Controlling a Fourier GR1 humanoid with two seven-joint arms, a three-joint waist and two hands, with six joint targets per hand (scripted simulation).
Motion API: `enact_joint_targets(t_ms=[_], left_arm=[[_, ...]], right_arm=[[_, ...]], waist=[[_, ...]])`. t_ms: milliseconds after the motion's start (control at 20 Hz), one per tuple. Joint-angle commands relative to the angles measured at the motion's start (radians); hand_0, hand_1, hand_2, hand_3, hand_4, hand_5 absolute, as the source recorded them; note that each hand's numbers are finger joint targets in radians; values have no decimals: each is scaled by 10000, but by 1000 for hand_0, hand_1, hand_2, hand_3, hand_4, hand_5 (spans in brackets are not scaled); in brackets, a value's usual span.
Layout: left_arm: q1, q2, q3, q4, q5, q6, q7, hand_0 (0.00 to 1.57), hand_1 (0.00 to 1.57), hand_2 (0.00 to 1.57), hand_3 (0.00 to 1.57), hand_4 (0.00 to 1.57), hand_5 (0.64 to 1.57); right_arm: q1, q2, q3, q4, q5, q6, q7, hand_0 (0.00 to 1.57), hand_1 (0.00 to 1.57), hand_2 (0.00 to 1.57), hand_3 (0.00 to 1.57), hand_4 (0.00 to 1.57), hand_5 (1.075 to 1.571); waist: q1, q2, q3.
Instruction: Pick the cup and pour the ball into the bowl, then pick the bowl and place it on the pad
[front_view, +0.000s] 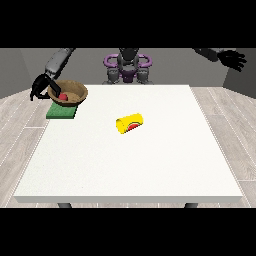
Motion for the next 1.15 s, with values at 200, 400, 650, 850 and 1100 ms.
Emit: enact_joint_targets(t_ms=[200,400,650,850,1100], left_arm=[[23,439,265,227,249,-706,-738,0,0,0,0,1186,1557],[-250,704,412,-3,458,-498,-332,0,0,0,0,1174,1548],[67,672,330,444,259,-582,-617,0,0,0,0,1178,1550],[-37,-1158,-1426,-1563,-37,374,1578,0,0,0,0,902,1559],[814,-1768,-1787,-786,-772,1136,1689,0,0,0,0,902,1559]], right_arm=[[-296,-1072,-797,857,-54,-634,-139,1549,1549,1571,1036,0,1560],[-671,-1000,-1051,1587,-467,-81,-274,614,614,681,1057,0,1520],[-753,-918,-722,1441,-372,334,-133,0,0,184,118,0,1392],[-794,-860,-140,1923,203,247,848,0,0,0,0,0,1359],[-1468,-164,240,820,-158,1327,1436,0,0,0,0,476,1434]], waist=[[248,890,6],[316,1054,8],[220,539,1],[163,-1468,19],[-507,-3372,-19]])
